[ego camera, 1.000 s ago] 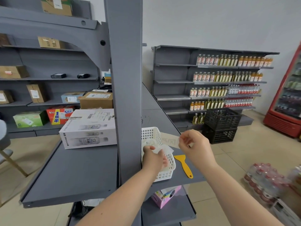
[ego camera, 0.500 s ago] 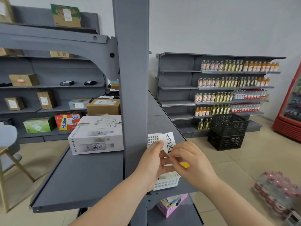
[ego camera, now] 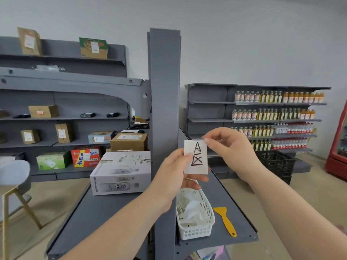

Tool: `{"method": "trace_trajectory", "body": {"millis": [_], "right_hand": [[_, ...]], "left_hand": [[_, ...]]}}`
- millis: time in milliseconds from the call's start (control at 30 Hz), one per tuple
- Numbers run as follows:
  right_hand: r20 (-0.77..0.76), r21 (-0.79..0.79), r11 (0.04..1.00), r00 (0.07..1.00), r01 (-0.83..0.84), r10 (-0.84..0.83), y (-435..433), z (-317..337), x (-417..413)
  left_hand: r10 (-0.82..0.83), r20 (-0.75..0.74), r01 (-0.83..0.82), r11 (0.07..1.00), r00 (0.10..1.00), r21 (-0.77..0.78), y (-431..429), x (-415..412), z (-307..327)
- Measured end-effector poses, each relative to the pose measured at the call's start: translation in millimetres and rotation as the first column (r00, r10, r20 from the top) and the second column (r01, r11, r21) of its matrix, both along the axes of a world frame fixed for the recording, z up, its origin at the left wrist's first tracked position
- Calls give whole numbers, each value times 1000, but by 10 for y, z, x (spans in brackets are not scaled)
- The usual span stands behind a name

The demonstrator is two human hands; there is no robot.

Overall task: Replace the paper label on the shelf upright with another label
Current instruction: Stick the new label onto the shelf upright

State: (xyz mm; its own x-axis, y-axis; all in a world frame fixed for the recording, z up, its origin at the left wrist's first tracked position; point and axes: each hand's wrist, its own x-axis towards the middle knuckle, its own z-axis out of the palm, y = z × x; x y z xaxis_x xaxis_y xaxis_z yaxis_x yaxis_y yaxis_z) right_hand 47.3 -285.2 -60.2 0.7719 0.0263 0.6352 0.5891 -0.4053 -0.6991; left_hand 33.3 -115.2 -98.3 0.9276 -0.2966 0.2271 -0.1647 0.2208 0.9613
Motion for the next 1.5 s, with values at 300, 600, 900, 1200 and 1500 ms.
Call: {"method": "trace_trajectory", "body": {"millis": [300,600,900,1200,1500], "right_hand": [[29,23,998,998,-51,51,196,329,-23],[172,24,999,985,-32,28,460,839,-28],[419,-85,988,905,126,-79,675,1137,137],[700,-150,893,684,424,-207,711,1059,361],[802,-139,850,561,509,-204,720,1019,420]], "left_hand": [[81,70,-88,992,994,94,247,-146,233],[297,310,-364,913,903,186,458,-97,503],[345,255,-385,914,903,126,552,-22,931],[382,238,-425,890,893,165,548,58,965],[467,374,-563,799,801,209,527,99,950]]}}
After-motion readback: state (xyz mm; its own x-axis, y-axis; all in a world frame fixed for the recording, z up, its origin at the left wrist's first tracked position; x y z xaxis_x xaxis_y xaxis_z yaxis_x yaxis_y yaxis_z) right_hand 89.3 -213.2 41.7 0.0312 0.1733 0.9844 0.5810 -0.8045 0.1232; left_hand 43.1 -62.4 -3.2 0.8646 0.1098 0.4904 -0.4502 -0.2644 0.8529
